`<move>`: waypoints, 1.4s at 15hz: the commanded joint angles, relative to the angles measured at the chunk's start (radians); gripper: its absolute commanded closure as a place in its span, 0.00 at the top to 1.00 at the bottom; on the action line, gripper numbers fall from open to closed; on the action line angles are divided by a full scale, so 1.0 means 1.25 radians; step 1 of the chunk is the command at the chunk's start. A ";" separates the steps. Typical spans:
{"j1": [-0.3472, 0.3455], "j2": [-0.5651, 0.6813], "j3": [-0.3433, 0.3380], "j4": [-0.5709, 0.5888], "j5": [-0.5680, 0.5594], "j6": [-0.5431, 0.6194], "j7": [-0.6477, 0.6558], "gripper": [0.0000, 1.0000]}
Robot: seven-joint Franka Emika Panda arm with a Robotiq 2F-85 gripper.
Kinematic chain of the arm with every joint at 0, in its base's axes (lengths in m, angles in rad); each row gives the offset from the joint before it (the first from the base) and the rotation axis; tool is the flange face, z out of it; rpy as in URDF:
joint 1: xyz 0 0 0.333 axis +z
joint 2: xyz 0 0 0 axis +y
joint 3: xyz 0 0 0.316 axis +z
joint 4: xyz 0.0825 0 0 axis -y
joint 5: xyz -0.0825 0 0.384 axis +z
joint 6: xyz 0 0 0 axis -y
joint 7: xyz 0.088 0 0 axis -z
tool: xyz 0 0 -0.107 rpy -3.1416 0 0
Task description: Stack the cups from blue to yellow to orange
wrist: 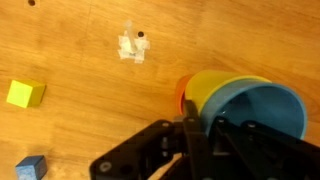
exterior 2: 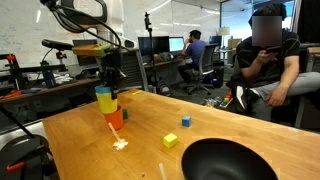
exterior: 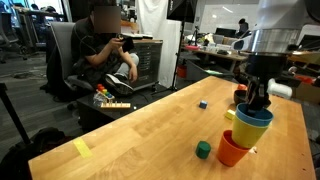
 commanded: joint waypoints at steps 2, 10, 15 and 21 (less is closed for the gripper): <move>-0.001 0.049 0.002 0.047 0.028 0.017 -0.020 0.02; 0.000 0.111 0.017 0.091 0.017 0.009 -0.011 0.02; -0.003 0.134 0.018 0.084 -0.001 0.015 -0.001 0.02; -0.007 0.133 0.018 0.069 -0.004 0.031 -0.007 0.21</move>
